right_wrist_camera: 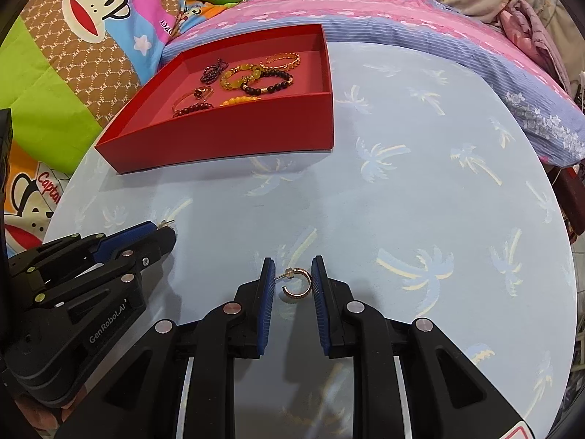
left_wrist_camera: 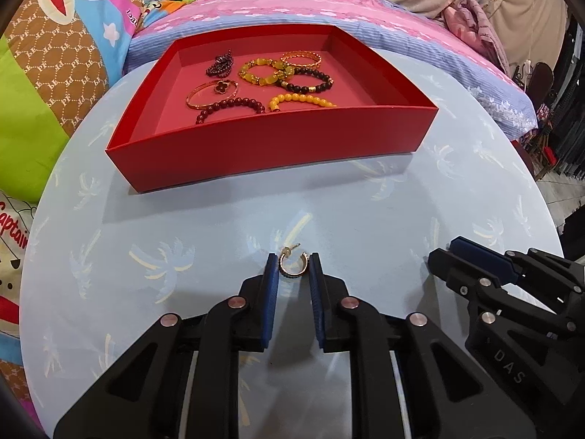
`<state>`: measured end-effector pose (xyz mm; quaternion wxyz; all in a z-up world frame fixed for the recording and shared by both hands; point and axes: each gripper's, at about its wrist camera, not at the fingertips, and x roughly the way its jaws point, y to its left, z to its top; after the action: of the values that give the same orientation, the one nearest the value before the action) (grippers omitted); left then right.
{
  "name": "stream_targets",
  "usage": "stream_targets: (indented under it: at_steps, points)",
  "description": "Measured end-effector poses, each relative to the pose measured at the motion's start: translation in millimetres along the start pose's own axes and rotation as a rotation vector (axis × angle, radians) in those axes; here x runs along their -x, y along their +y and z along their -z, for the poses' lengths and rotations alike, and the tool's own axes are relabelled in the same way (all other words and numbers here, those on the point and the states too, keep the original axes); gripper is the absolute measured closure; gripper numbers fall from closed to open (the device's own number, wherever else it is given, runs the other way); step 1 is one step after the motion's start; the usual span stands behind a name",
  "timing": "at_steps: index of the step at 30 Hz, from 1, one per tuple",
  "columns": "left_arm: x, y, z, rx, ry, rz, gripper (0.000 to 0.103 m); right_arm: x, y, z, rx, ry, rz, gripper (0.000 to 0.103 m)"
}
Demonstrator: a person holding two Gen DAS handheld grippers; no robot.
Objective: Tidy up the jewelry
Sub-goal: 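Grasp one gold hoop earring with the left tool while the right tool grasps the other, then carry both hoop earrings into the red box and open both tools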
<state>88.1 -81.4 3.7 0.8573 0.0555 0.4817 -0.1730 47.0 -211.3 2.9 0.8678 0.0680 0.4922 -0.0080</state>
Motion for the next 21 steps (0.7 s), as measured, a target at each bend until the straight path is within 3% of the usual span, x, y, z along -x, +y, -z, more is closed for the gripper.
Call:
stream_targets:
  at_steps: [21]
  points:
    - [40,15,-3,0.043,-0.050,-0.019,0.087,27,28,-14,0.047,-0.070,-0.030,0.083]
